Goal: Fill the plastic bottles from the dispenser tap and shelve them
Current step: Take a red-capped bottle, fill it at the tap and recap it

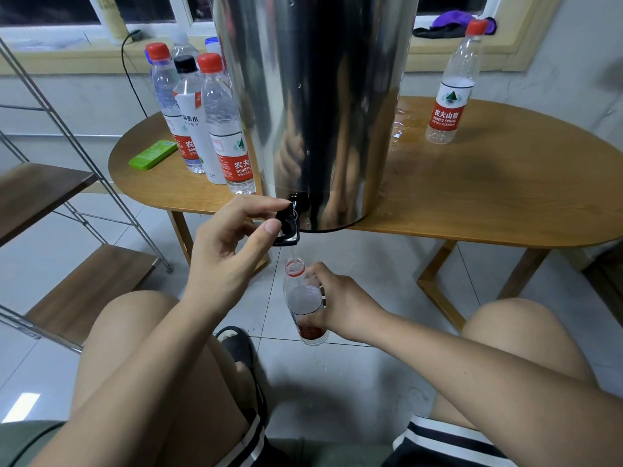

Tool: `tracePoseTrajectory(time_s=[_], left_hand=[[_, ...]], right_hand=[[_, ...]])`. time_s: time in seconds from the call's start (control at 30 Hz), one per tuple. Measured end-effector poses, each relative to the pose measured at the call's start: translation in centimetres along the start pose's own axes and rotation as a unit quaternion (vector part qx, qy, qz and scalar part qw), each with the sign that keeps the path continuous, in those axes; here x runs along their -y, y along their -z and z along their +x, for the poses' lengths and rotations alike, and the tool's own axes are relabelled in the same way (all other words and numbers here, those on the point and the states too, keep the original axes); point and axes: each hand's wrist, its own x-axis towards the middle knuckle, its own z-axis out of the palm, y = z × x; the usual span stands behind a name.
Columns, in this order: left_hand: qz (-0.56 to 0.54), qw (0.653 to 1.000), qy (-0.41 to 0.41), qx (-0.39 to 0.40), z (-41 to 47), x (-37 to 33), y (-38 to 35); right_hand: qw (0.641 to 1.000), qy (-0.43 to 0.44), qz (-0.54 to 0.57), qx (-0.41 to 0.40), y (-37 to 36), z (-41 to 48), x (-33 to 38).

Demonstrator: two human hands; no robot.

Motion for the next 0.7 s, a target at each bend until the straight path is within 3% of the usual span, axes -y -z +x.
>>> tracePoseTrajectory(time_s=[0.7], left_hand=[[-0.001,1.0,0.0,0.003,-0.04,0.18,0.06]], right_hand=[[1.0,0.005,-0.018,-0.011,0.18,0.1,0.0]])
